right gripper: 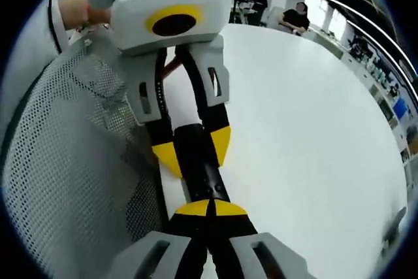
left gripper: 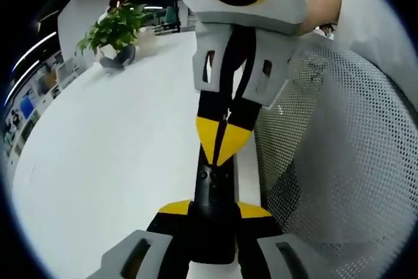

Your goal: Press the specified remote control buttons in sequence, fully releasing each button before pressing the next.

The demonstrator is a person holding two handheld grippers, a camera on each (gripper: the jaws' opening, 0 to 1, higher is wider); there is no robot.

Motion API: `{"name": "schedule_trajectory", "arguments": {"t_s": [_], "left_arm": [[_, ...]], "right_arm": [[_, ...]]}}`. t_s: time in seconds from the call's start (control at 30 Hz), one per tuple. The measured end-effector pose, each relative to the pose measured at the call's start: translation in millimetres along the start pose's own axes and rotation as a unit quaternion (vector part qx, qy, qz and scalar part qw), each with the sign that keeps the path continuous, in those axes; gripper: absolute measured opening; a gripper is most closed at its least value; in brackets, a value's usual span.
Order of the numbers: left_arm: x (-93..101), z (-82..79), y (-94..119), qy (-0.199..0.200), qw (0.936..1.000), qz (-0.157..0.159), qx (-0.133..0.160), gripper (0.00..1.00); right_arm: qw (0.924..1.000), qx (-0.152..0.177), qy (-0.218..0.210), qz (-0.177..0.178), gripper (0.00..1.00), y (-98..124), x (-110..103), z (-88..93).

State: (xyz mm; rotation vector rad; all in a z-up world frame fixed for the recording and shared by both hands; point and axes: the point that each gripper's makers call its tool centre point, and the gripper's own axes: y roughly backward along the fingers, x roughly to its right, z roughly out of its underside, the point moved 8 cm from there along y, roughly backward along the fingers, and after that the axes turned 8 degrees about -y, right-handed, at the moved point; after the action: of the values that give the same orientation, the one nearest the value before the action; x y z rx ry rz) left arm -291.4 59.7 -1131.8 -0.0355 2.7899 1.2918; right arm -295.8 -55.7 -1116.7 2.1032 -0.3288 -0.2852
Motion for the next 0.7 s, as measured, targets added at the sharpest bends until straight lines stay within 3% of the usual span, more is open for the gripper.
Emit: {"name": "schedule_trajectory", "arguments": {"t_s": [0.17,0.23,0.27,0.3,0.37,0.5,0.57,0.7], "left_arm": [[0.6,1.2,0.2,0.009,0.9999,-0.005,0.006,0.24],[0.8,1.2,0.2,0.011,0.9999,-0.006,0.007,0.24],[1.0,1.1,0.1,0.012,0.9999,-0.008,0.007,0.24],[1.2,1.2,0.1,0.015,0.9998,-0.009,0.008,0.24],[1.3,1.8,0.5,0.018,0.9997,-0.011,0.011,0.24],[1.0,1.7,0.5,0.017,0.9997,-0.011,0.012,0.25],[1.0,1.3,0.5,0.016,0.9998,-0.011,0.010,0.25],[0.9,1.8,0.8,0.017,0.9997,-0.011,0.010,0.25]], "right_arm": [[0.9998,0.008,0.008,0.015,0.00,0.9,-5.4,1.0],[0.9998,0.015,-0.007,0.014,0.00,2.0,-8.0,2.1],[0.9995,0.022,-0.022,-0.011,0.00,0.7,-13.9,2.3],[0.9991,0.027,-0.033,-0.004,0.00,0.4,-13.9,2.2],[0.9993,0.026,-0.027,0.006,0.00,0.5,-16.4,2.2],[0.9998,0.017,-0.012,-0.008,0.00,-5.4,-22.4,-3.9],[0.9999,0.000,0.012,0.001,0.00,-5.9,-22.4,-4.2],[0.9999,0.002,0.007,0.013,0.00,-5.8,-25.3,-3.9]]}}
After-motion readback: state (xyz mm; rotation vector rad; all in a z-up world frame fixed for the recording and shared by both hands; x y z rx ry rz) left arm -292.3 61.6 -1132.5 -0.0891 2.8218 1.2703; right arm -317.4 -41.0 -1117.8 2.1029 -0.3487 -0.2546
